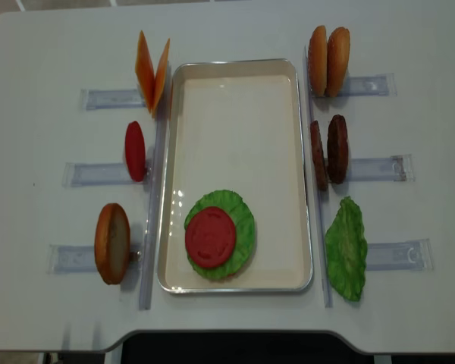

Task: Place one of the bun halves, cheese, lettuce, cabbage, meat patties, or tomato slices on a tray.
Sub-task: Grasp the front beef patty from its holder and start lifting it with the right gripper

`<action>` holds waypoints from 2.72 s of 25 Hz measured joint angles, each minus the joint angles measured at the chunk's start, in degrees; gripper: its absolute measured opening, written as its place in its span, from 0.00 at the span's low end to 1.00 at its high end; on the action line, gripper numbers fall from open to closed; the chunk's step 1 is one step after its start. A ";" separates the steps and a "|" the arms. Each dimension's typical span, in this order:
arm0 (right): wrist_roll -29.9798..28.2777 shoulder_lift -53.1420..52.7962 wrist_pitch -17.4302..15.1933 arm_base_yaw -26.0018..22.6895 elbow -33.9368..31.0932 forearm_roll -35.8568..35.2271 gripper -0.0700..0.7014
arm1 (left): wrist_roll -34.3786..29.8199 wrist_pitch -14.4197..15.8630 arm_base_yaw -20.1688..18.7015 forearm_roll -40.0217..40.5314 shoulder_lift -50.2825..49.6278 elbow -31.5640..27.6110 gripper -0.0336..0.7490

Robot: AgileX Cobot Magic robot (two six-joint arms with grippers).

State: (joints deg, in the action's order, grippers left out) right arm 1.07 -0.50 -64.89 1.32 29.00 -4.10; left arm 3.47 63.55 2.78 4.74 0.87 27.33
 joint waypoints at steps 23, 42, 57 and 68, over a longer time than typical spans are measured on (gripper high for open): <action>-0.18 2.19 0.00 0.00 0.00 0.00 0.65 | 0.00 0.00 0.00 0.00 0.00 0.00 0.57; -1.38 45.00 1.05 0.00 7.32 -0.15 0.65 | 0.00 0.05 0.00 0.00 0.00 0.00 0.57; -3.06 65.52 3.57 0.00 21.07 -0.09 0.66 | 0.00 0.05 0.00 0.00 0.00 0.00 0.57; -3.11 73.50 7.20 0.00 26.27 -0.09 0.66 | 0.00 0.05 0.00 0.00 0.00 0.00 0.57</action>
State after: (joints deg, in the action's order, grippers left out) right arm -2.04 73.00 -57.68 1.32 55.27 -4.19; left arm 3.47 63.60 2.78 4.74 0.87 27.33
